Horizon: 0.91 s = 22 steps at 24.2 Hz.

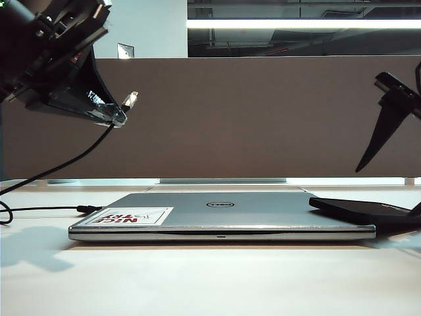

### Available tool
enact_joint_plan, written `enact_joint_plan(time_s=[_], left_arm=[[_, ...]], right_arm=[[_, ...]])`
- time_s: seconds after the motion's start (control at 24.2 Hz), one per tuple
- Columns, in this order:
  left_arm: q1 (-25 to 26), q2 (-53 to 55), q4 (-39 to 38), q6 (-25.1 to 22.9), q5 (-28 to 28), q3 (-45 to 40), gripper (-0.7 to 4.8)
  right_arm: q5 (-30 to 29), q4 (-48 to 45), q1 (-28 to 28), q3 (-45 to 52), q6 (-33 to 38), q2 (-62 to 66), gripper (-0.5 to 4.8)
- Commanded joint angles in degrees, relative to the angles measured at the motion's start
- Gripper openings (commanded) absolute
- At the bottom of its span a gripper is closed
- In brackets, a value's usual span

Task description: Pick up the charging cable and the phone, plug the charging cable into the charging port on the phone, and finally place them back on the table.

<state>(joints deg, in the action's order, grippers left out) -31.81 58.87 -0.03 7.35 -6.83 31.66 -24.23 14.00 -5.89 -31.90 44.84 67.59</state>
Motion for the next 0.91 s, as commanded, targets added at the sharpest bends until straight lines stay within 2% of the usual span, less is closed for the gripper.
enact_joint_plan(time_s=[0.04, 0.33, 0.58, 0.91], left_arm=[[0.0, -0.1, 0.8, 0.1, -0.1, 0.4, -0.06], [0.0, -0.1, 1.0, 0.1, -0.1, 0.4, -0.06], [0.0, -0.1, 1.4, 0.1, -0.1, 0.4, -0.06], [0.0, -0.1, 1.4, 0.2, -0.1, 0.4, -0.06]], right_arm=[[-1.4, -2.4, 1.3, -0.1, 0.2, 2.0, 3.87], [-9.3, -9.0, 8.3, 2.4, 0.6, 3.8, 3.87], [-13.0, -12.6, 8.3, 2.4, 0.6, 9.1, 3.87], [-13.4, -19.0, 8.3, 2.4, 0.6, 15.2, 3.87]])
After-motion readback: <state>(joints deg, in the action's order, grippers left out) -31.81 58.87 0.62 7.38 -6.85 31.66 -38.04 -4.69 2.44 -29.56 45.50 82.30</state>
